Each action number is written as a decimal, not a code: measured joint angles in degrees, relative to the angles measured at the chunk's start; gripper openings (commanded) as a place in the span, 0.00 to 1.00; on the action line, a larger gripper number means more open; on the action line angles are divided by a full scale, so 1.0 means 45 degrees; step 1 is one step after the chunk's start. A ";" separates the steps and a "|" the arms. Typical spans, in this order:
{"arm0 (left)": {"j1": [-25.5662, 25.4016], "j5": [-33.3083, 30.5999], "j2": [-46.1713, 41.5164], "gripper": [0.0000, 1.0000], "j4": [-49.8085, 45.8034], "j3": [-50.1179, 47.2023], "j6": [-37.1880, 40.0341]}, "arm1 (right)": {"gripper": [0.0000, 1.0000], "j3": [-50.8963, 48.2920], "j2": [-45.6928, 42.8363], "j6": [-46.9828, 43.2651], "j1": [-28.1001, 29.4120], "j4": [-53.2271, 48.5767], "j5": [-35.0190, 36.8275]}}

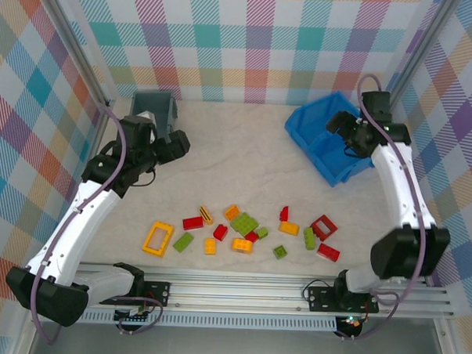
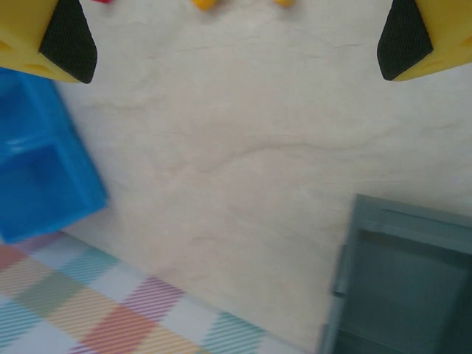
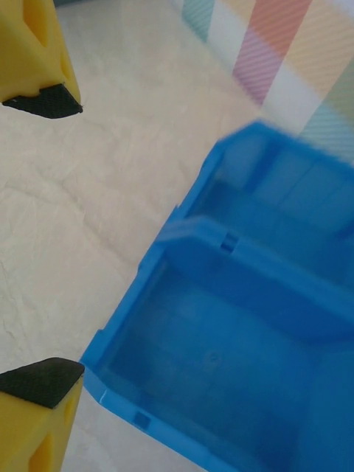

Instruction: Sort the legos into containers by color

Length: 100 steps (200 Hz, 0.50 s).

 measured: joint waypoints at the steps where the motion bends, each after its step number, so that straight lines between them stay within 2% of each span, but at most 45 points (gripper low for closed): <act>1: -0.0010 0.0102 0.0000 1.00 0.0053 0.0000 -0.0019 | 0.87 0.0029 0.0049 0.0024 -0.0005 -0.0029 0.0000; 23: -0.0350 0.1321 0.0107 1.00 0.1180 0.0000 -0.0228 | 0.86 0.1239 0.1666 0.0602 -0.0068 -0.0510 -0.0049; 47: -0.1258 0.2166 0.0607 1.00 0.2297 0.0078 -0.0214 | 0.83 0.2793 0.3376 0.1098 -0.0107 -0.0525 -0.0185; 100: -0.2521 0.2691 0.1705 1.00 0.3682 0.0073 -0.0151 | 0.76 0.6402 0.7543 0.1481 -0.0136 -0.1418 -0.0243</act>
